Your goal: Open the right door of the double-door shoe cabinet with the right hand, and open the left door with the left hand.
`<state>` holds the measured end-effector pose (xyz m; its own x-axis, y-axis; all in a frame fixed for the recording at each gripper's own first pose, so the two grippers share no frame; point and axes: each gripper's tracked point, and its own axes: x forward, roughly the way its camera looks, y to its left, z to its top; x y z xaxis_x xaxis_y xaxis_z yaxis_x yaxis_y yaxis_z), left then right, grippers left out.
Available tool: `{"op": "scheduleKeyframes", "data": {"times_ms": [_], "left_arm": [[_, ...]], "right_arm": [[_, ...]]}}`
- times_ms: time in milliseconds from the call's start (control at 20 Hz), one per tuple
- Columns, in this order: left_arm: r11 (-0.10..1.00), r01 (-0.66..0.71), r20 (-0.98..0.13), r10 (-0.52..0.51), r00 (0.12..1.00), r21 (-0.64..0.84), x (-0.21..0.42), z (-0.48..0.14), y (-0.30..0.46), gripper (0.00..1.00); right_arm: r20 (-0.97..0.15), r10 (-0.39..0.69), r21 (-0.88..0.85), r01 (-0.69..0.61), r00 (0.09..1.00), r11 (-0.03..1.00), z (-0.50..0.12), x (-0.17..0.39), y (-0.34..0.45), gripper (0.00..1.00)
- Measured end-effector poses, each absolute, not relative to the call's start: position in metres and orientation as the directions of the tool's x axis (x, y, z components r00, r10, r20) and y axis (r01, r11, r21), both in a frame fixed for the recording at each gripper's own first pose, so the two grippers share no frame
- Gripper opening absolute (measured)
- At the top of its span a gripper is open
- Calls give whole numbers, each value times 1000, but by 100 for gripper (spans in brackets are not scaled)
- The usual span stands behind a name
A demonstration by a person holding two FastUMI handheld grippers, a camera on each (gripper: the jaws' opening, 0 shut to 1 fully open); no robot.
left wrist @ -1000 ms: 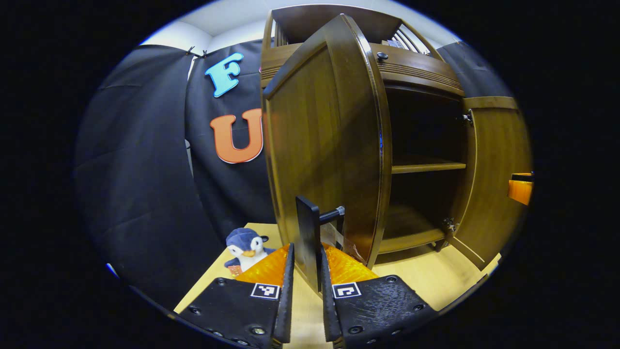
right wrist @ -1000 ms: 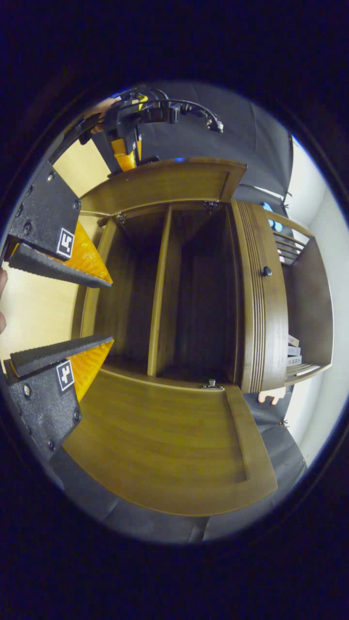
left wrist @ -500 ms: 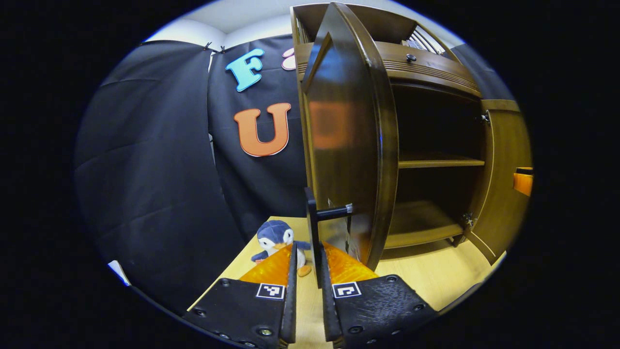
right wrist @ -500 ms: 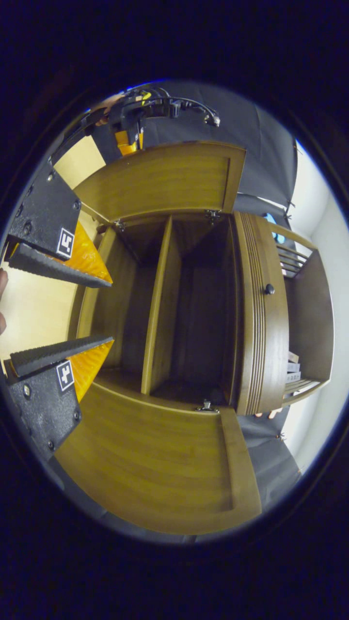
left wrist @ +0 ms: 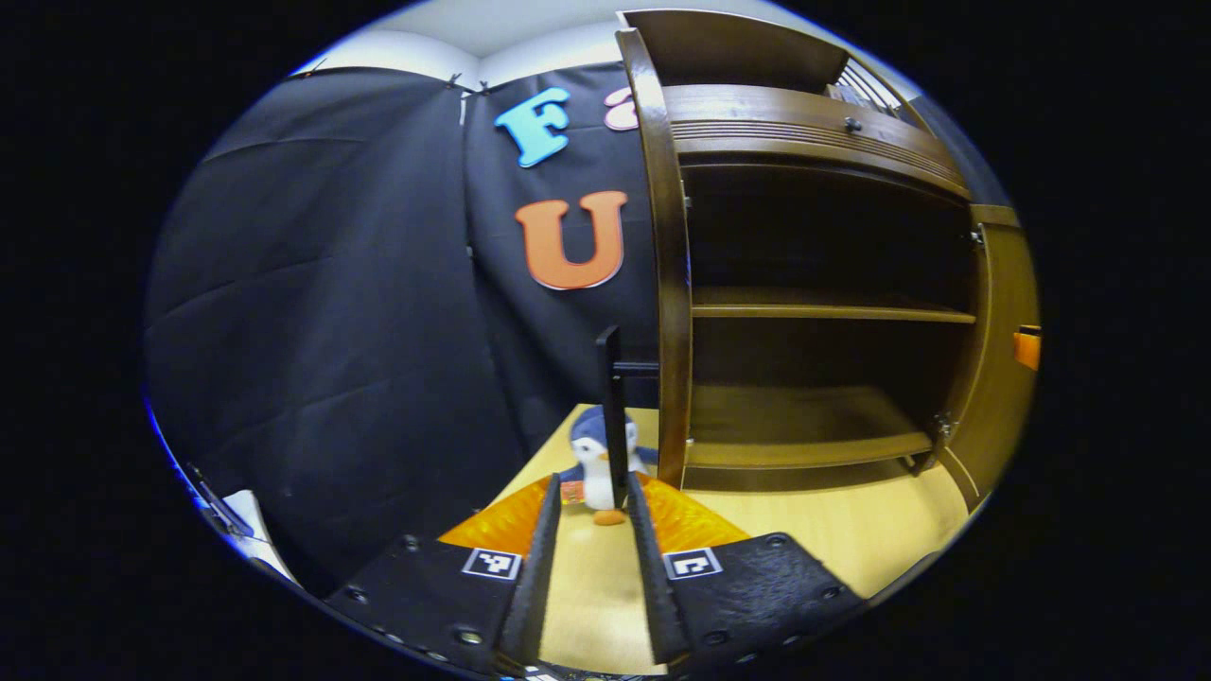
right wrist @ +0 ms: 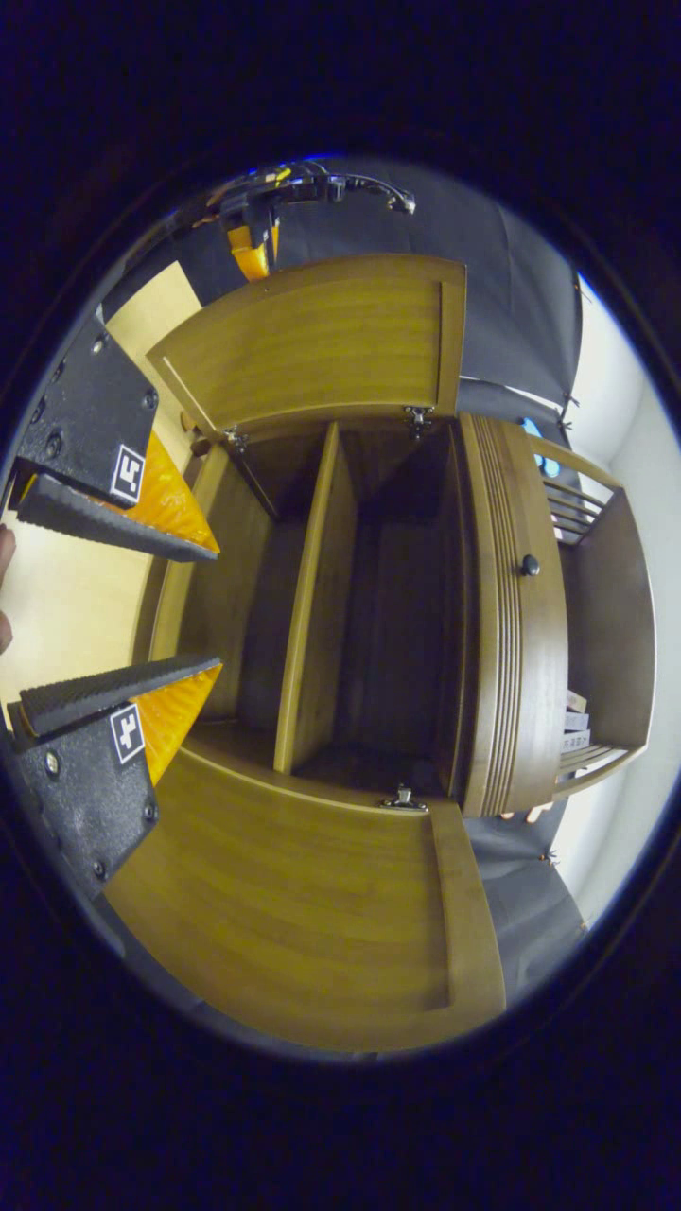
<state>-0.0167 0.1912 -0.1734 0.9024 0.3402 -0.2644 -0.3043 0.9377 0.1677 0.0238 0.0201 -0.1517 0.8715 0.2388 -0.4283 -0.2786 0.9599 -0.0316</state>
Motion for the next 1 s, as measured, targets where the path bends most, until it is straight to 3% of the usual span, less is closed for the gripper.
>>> {"op": "scheduleKeyframes", "data": {"times_ms": [50,150,250,300,450,500,550,650,700,750,850,1000], "left_arm": [[935,-318,-260,350,900,156,-22,-170,192,38],[936,-326,-240,349,906,130,-29,-162,187,72],[936,-324,-209,347,914,137,-34,-152,176,85],[940,-312,-194,335,922,142,-34,-145,168,82],[954,-263,-150,284,947,145,-28,-124,135,90],[960,-241,-134,259,956,140,-24,-118,121,92],[966,-219,-122,236,964,138,-20,-113,108,100],[976,-177,-104,191,976,130,-17,-105,86,85],[980,-159,-95,171,981,123,-15,-100,76,100],[985,-132,-93,143,985,111,-10,-97,66,95],[990,-105,-79,112,991,95,-7,-88,50,100],[994,-68,-55,73,996,89,-3,-76,35,96]], "right_arm": [[-429,241,-31,-281,870,959,-151,24,21,64],[-427,237,-35,-278,873,960,-147,31,26,63],[-416,224,-41,-264,881,964,-142,31,21,64],[-410,215,-43,-255,886,966,-139,31,18,67],[-392,190,-39,-223,900,974,-128,31,9,75],[-383,180,-34,-209,906,977,-124,30,5,82],[-376,172,-29,-197,910,980,-121,29,2,85],[-374,159,-20,-180,913,984,-117,27,-3,83],[-373,154,-17,-173,915,985,-115,26,-6,84],[-368,147,-16,-164,918,986,-113,23,-10,84],[-356,134,-16,-150,925,989,-106,19,-15,87],[-331,112,-13,-123,937,992,-96,14,-23,87]]}}
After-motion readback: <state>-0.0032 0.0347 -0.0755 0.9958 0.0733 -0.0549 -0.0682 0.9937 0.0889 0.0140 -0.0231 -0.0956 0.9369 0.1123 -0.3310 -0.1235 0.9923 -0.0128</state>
